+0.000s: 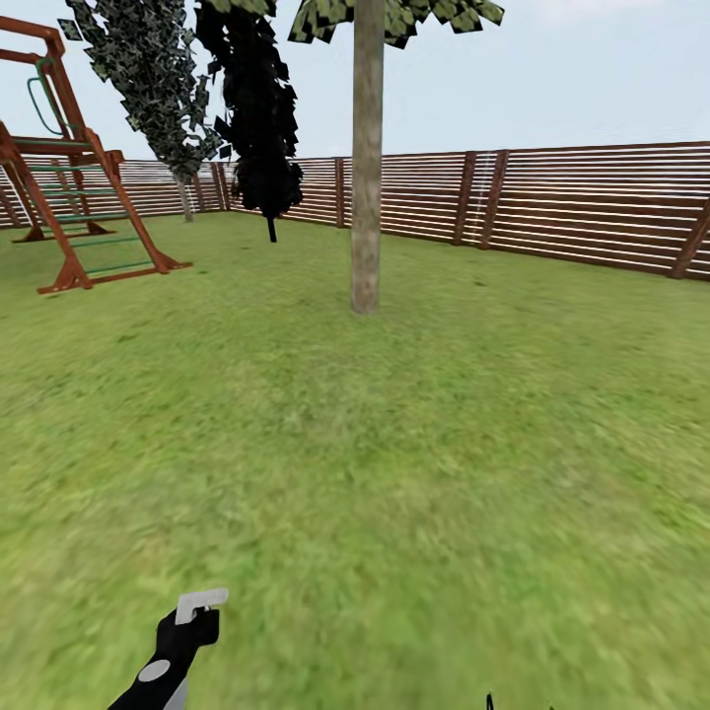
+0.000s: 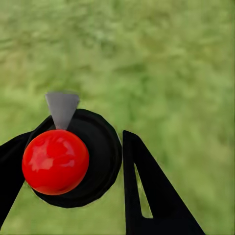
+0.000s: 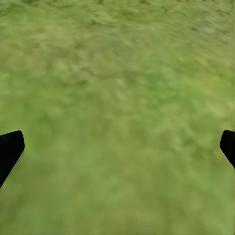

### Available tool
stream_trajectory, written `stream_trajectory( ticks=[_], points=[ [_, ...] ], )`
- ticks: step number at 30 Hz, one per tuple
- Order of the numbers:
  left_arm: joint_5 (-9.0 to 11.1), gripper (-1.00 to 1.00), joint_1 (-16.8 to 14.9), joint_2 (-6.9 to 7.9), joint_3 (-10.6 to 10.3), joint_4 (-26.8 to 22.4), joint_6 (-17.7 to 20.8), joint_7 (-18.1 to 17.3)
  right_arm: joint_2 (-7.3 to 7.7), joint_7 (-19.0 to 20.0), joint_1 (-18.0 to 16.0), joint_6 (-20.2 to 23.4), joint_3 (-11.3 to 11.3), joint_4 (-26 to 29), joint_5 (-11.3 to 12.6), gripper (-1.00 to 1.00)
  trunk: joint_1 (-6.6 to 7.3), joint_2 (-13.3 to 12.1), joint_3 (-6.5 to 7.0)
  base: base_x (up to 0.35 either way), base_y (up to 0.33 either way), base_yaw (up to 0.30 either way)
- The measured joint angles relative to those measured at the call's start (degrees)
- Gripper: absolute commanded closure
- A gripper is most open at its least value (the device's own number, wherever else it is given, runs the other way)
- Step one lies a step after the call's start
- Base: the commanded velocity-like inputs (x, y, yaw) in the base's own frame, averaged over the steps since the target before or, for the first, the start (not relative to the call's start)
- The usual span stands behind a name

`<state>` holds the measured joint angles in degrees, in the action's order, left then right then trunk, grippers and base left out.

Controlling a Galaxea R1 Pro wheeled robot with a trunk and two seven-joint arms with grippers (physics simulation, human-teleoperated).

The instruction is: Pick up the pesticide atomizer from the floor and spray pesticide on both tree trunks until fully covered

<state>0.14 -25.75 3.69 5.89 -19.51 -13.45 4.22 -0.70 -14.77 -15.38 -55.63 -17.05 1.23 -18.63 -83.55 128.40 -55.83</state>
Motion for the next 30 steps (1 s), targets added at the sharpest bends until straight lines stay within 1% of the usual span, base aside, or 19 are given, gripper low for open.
stream_trajectory(
  ticks=[30],
  points=[
    [0.0, 1.0, 0.0, 0.0, 0.0, 0.0, 0.0, 0.0, 0.0, 0.0, 0.0, 0.0, 0.0, 0.0, 0.0, -1.0, 0.0, 0.0, 0.0, 0.337, 0.0, 0.0]
  ],
)
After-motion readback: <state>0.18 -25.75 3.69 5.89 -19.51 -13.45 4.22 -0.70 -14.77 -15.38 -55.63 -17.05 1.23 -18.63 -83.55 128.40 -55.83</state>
